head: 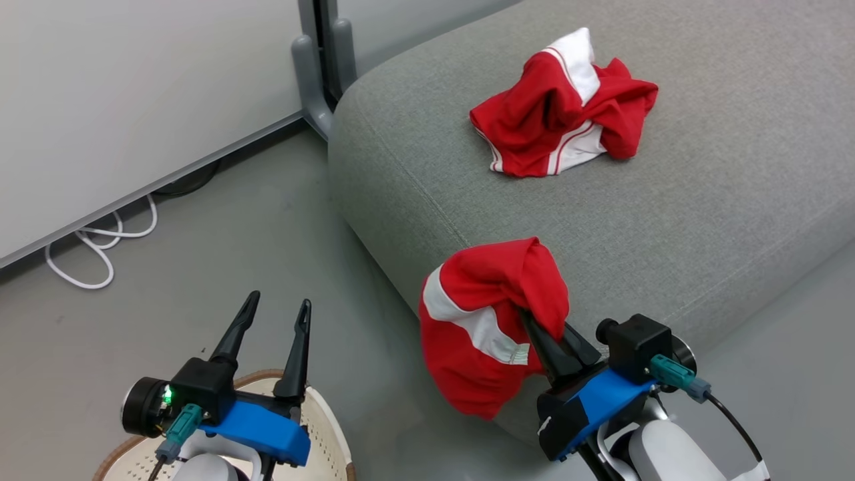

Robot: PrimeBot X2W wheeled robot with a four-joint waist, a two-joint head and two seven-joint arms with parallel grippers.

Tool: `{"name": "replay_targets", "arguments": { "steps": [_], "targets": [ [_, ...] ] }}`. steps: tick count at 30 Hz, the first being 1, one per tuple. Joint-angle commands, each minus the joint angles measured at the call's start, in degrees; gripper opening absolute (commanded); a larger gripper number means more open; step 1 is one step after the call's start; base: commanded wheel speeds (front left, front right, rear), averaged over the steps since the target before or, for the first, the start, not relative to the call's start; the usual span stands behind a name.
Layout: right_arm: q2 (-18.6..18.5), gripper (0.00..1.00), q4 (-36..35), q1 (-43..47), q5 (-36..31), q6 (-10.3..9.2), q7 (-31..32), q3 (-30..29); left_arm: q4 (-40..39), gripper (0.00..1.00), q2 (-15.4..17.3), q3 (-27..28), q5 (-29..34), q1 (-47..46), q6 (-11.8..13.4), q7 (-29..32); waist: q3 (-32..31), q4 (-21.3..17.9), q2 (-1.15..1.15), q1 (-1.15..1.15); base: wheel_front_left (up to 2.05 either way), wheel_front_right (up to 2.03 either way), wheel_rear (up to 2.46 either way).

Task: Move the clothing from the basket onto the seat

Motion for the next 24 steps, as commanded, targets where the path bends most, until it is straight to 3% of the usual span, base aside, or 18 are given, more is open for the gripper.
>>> {"name": "replay_targets", "arguments": {
  "steps": [1,16,24],
  "targets": [
    [0.2,0.0,0.0,0.8,0.3,0.03,-0.4,-0.4,-0.1,1.0,-0.1,0.1,0.4,-0.2,-0.3,-0.3,0.4,-0.9,0.0,0.0,0.0,0.0,0.0],
    [0.3,0.0,-1.3,0.1,0.9,0.03,-1.4,-2.5,0.7,1.0,-0.7,0.4,2.0,-2.6,-2.3,-0.3,2.3,-1.4,0.0,0.0,0.0,0.0,0.0],
    [0.0,0.0,0.3,-9.4,2.3,0.03,-0.5,-4.7,-1.8,1.0,0.3,1.2,3.1,-2.4,-1.9,-0.3,7.0,-1.5,0.0,0.0,0.0,0.0,0.0]
  ]
}}
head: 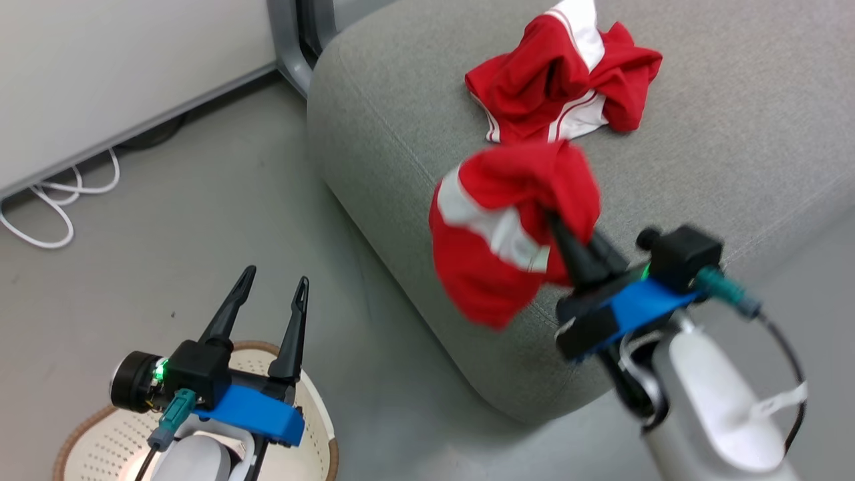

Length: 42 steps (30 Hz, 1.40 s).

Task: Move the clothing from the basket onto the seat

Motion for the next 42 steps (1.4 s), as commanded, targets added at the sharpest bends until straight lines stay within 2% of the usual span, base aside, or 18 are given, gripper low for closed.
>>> {"name": "replay_targets", "arguments": {
  "steps": [1,7,13,18,22,25,34,36,42],
  "targets": [
    [-0.7,0.0,0.5,-2.8,0.4,0.03,0.0,-1.3,-0.6,1.0,0.4,-0.1,0.4,-1.1,0.0,-0.3,2.6,0.4,0.0,0.0,0.0,0.0,0.0],
    [-3.8,0.0,2.2,-15.8,-0.1,0.02,1.0,-10.1,-4.2,1.0,1.4,-0.3,1.2,-4.3,0.1,0.7,10.4,3.0,0.0,0.0,0.0,0.0,0.0],
    [-9.8,0.0,5.7,-27.5,-1.9,0.03,1.6,-20.4,-8.2,1.0,2.7,-2.5,3.5,-7.8,-0.5,2.5,17.3,6.5,0.0,0.0,0.0,0.0,0.0],
    [-14.4,0.0,10.6,-34.8,-3.7,0.03,1.2,-28.9,-11.4,1.0,3.5,-3.6,4.5,-10.1,-0.9,3.6,21.9,9.2,0.0,0.0,0.0,0.0,0.0],
    [-16.0,0.0,15.8,-38.7,-4.2,0.03,1.4,-33.9,-13.1,1.0,4.1,-4.9,4.4,-11.1,-1.4,4.0,24.1,11.0,0.0,0.0,0.0,0.0,0.0],
    [-16.7,0.0,20.5,-40.0,-5.3,0.03,1.7,-36.5,-14.2,1.0,4.4,-5.5,4.3,-11.4,-1.6,4.0,25.3,12.2,0.0,0.0,0.0,0.0,0.0],
    [-16.6,0.01,32.0,-41.8,-6.6,0.02,-1.2,-38.3,-17.3,1.0,5.4,-5.8,3.9,-13.2,-1.7,4.6,29.4,14.4,0.0,0.0,0.0,0.0,0.0],
    [-16.8,1.0,34.5,-42.4,-7.4,0.02,-1.8,-39.3,-17.6,1.0,5.5,-5.8,3.9,-13.6,-1.6,4.3,29.8,14.8,0.0,0.0,0.0,0.0,0.0],
    [-16.8,1.0,40.4,-43.7,-8.8,0.02,-4.0,-41.6,-16.1,1.0,5.0,-6.3,3.4,-14.2,-1.4,3.5,28.7,15.5,0.0,0.0,0.0,0.0,0.0]
  ]
}}
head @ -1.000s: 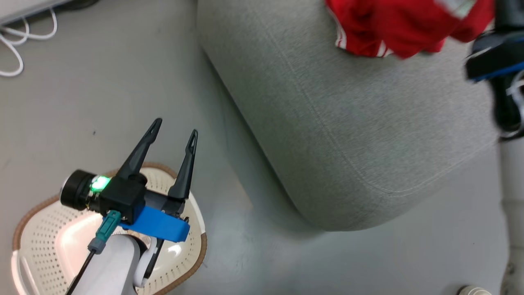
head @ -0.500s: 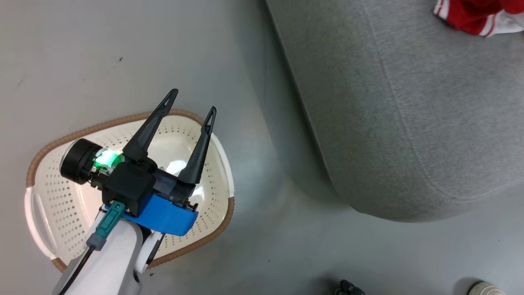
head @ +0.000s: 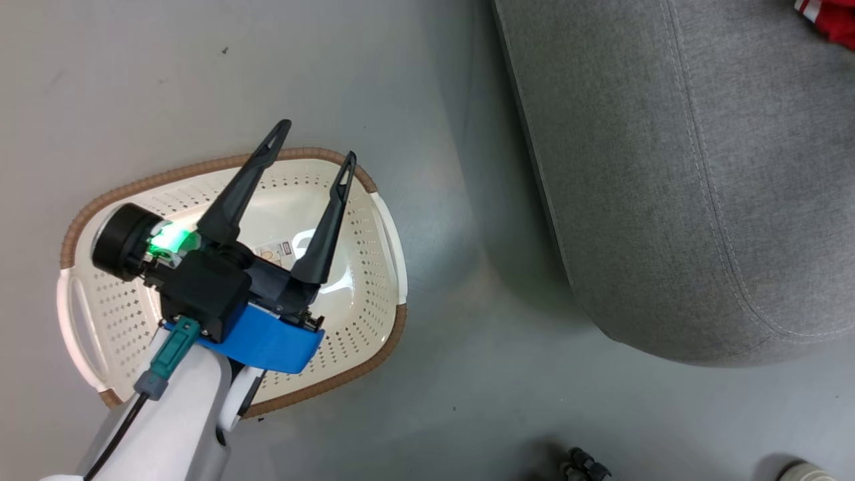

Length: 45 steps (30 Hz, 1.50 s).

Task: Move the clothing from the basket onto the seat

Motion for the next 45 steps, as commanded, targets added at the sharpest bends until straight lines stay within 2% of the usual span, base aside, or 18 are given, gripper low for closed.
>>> {"name": "replay_targets", "arguments": {
  "steps": [1,8,13,19,32,45],
  "targets": [
    [-0.3,1.0,1.0,-0.9,-0.5,0.02,-0.7,-0.2,0.6,1.0,-0.3,-0.3,-0.5,-1.0,0.1,-0.5,-0.9,0.2,0.0,-0.01,0.0,0.0,0.0],
    [-0.8,1.0,3.0,2.0,-2.4,0.02,-2.4,1.7,4.1,1.0,-2.0,-0.9,-1.4,-0.7,0.3,-2.3,-5.6,1.1,0.0,-0.01,0.0,0.0,0.0],
    [-0.7,1.0,1.8,5.2,-3.0,0.02,-3.5,3.5,6.7,1.0,-3.4,-0.4,-2.5,0.4,0.5,-3.2,-9.7,1.6,0.0,-0.01,0.0,0.0,0.0],
    [1.3,1.0,-1.4,11.6,-3.9,0.03,-4.0,6.5,10.4,1.0,-5.2,1.0,-4.3,2.6,1.2,-4.0,-16.3,2.3,0.0,-0.01,0.0,0.0,0.0],
    [9.9,1.0,-16.6,31.3,-2.1,0.03,-4.0,10.0,13.5,1.0,-10.0,7.9,-5.2,10.4,1.3,-4.0,-30.2,5.1,0.0,-0.01,0.0,0.0,0.0],
    [16.1,1.0,-32.9,50.4,-8.7,0.03,-2.0,12.5,16.8,1.0,-12.9,15.3,-5.1,18.4,0.7,-4.1,-39.0,10.2,0.0,-0.01,0.0,0.0,0.0]
  ]
}}
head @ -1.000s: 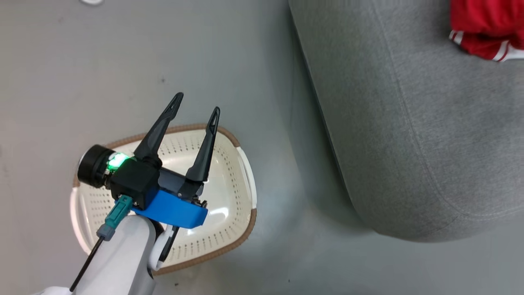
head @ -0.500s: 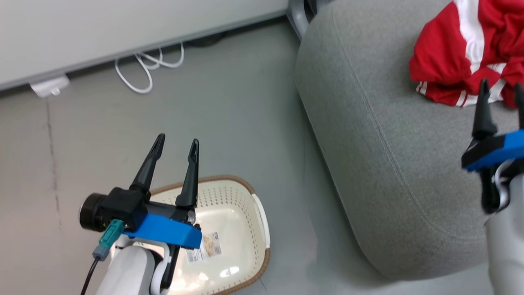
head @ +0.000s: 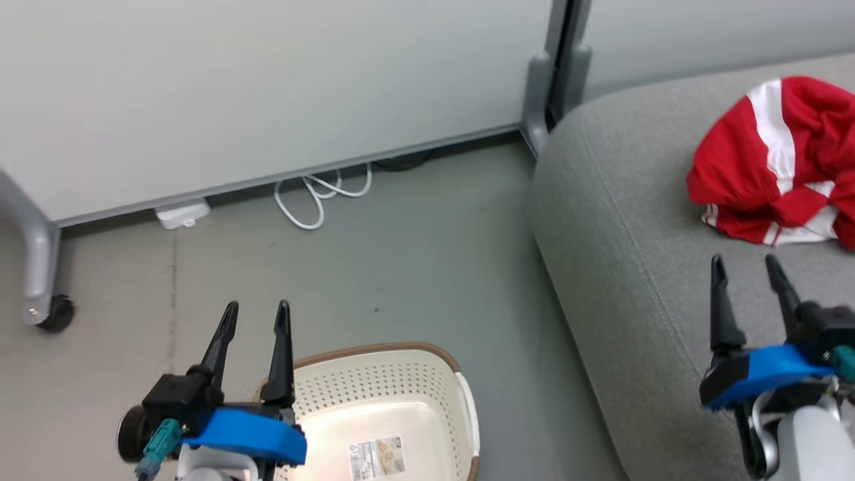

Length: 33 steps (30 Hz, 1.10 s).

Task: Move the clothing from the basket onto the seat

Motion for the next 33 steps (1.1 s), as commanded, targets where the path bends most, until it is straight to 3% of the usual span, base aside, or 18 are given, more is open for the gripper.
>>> {"name": "replay_targets", "arguments": {
  "steps": [1,14,33],
  "targets": [
    [0.4,1.0,-1.7,2.4,-0.7,0.03,0.7,0.5,0.5,1.0,-0.1,0.8,-0.2,0.9,-0.2,-0.3,-2.1,2.2,0.0,0.02,0.0,0.0,0.0],
    [0.9,1.0,-11.3,13.4,3.6,0.02,5.4,6.9,3.0,1.0,-0.7,5.7,0.9,4.7,-0.6,-0.3,-5.7,6.8,0.0,0.02,0.0,0.0,0.0],
    [0.8,1.0,-12.5,15.2,4.0,0.02,6.6,10.3,6.4,1.0,-0.9,7.5,1.3,4.5,-1.7,-0.3,-6.0,9.6,0.0,0.02,0.0,0.0,0.0]
  ]
}}
